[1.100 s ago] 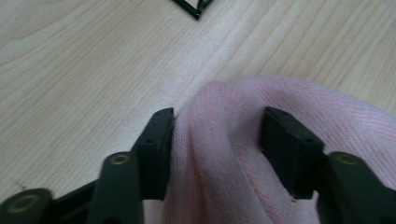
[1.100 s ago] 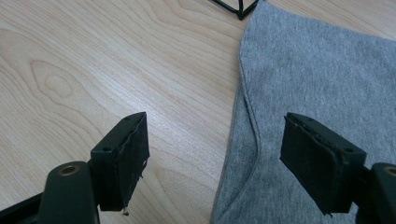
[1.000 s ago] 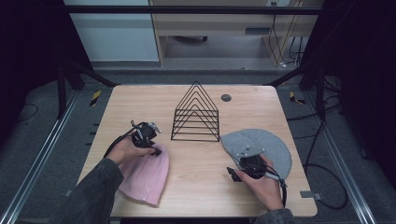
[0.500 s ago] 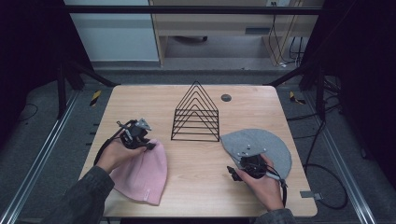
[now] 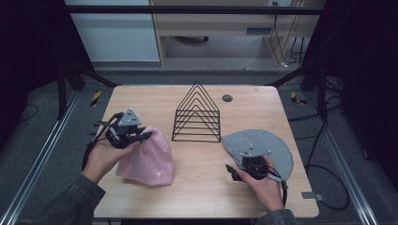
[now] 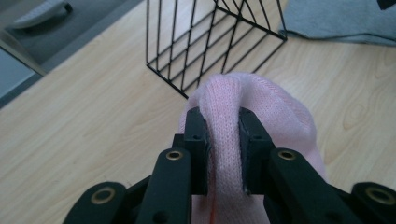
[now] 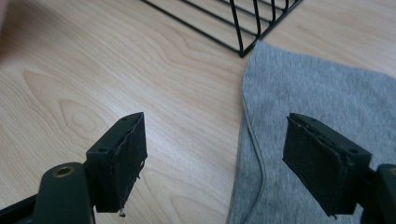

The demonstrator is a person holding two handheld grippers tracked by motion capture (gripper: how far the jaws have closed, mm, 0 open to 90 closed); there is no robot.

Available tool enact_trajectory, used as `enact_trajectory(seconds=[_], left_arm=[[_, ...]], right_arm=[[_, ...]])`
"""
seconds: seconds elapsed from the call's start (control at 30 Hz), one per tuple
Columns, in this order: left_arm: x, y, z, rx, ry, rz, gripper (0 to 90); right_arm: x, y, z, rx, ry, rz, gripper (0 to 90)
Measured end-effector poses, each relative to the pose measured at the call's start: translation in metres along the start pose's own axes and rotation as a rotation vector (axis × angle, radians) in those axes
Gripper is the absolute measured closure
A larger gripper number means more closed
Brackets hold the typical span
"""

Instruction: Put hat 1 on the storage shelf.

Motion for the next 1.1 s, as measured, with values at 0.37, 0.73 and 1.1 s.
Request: enact_trajectory(seconds=[0.37,0.73,1.1], left_arm=[[-0.030,0.029,0.018,-0.088,-0.010,-0.077,76.2],[-0.053,0.045,0.023,-0.092,-0.015,-0.120,76.0],[-0.063,0.043,0.017,-0.058,-0.022,-0.143,76.0]], right_arm=[[-0.037,0.012,0.051,-0.096,0.028,-0.126,18.6],[-0.065,-0.016,0.118,-0.247,0.134,-0.063,28.6],[-0.082,-0.037,0.135,-0.325,0.123,-0.040,44.1]])
Point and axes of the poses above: each handheld gripper's, and its own axes: y roughly backward along the jaws, x roughly out of its underside, z roughly to its left, the point moved 4 cm from there along -y, roughly forward along the jaws, and after that the axes turned 15 degrees about -y, right-handed, at the moved point
